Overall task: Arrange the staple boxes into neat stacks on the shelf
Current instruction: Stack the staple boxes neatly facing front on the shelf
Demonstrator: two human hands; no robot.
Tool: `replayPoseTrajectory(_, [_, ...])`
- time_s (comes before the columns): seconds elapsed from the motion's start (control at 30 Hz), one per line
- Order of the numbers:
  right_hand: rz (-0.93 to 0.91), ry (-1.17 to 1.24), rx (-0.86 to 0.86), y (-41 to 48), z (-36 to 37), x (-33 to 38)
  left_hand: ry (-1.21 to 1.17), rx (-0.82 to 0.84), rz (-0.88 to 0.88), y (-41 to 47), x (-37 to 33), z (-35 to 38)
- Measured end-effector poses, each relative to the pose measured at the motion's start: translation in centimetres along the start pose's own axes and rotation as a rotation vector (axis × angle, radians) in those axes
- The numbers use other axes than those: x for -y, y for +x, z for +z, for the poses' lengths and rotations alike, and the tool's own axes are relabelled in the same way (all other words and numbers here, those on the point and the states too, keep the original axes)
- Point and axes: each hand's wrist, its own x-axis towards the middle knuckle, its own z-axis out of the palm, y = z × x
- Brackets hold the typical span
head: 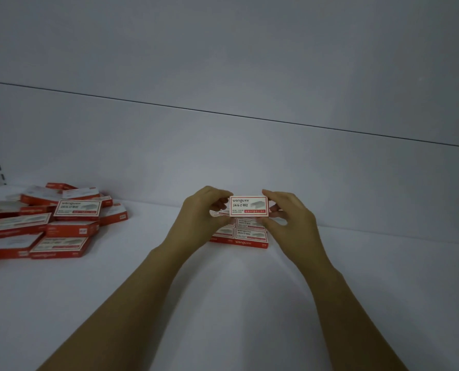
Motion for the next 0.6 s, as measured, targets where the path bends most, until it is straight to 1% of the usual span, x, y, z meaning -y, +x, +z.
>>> replayPoseTrajectory(0.1, [0.1,0.034,0.063,-0.03,-0.06,-0.21,-0.12,0.105,-0.174,0.15,0.11,-0.32])
replayPoseTrajectory(0.2, [0.138,0.074,0.085,-0.09,-0.2,-0.22,-0.218,0.165,-0.244,0.29,0.27,-0.64])
replayPoseTrajectory(0.33, [0.162,0.095,0.11,-0.23,-0.2,-0.14,-0.273,0.178,-0.26,0.23,0.41,-0.91])
replayPoseTrajectory(0.6, [0.172,0.123,0.104,-0.37,-0.01,0.39,-0.181,0.138,-0.208,-0.07,0.51,-0.65])
